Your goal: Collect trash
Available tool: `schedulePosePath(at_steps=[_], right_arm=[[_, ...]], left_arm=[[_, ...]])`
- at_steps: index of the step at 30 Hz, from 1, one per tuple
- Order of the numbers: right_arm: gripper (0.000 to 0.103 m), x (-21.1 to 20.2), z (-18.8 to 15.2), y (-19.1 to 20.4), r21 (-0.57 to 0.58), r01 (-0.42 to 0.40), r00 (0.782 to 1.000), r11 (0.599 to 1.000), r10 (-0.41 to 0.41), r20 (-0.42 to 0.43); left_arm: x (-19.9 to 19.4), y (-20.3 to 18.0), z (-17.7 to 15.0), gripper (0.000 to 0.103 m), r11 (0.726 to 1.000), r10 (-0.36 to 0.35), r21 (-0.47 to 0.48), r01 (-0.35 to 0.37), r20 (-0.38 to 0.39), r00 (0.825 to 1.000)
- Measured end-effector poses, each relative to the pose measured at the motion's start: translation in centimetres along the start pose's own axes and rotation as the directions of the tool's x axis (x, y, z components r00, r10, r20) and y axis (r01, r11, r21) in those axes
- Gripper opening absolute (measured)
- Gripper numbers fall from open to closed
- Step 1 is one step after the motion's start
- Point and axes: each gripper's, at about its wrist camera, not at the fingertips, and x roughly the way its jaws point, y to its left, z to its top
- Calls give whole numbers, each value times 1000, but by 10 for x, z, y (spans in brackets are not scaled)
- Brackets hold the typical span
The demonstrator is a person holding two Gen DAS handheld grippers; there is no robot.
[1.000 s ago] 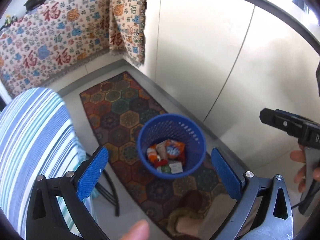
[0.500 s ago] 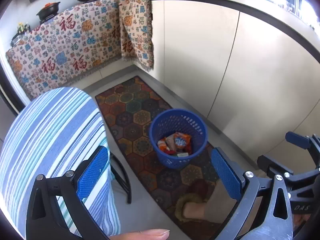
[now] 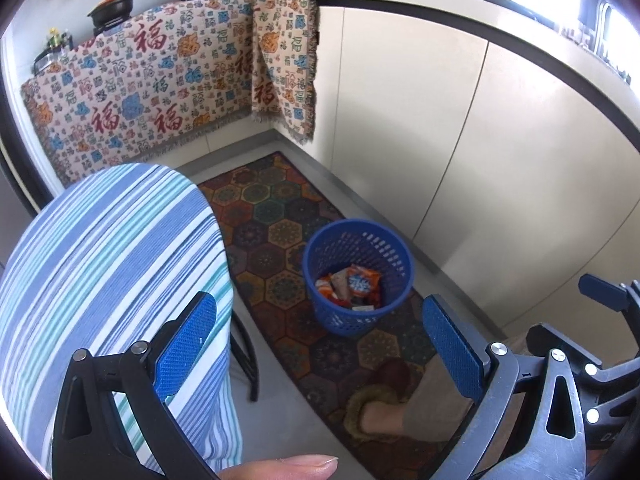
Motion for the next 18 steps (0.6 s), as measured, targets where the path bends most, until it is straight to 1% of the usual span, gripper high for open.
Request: schedulePosePath(at_steps=[18], right_arm=[[103, -9, -1, 6, 1, 4, 1000, 1000, -4, 4]], left_arm=[[-12, 1, -4, 102, 1000, 4, -7, -4, 19, 1000]])
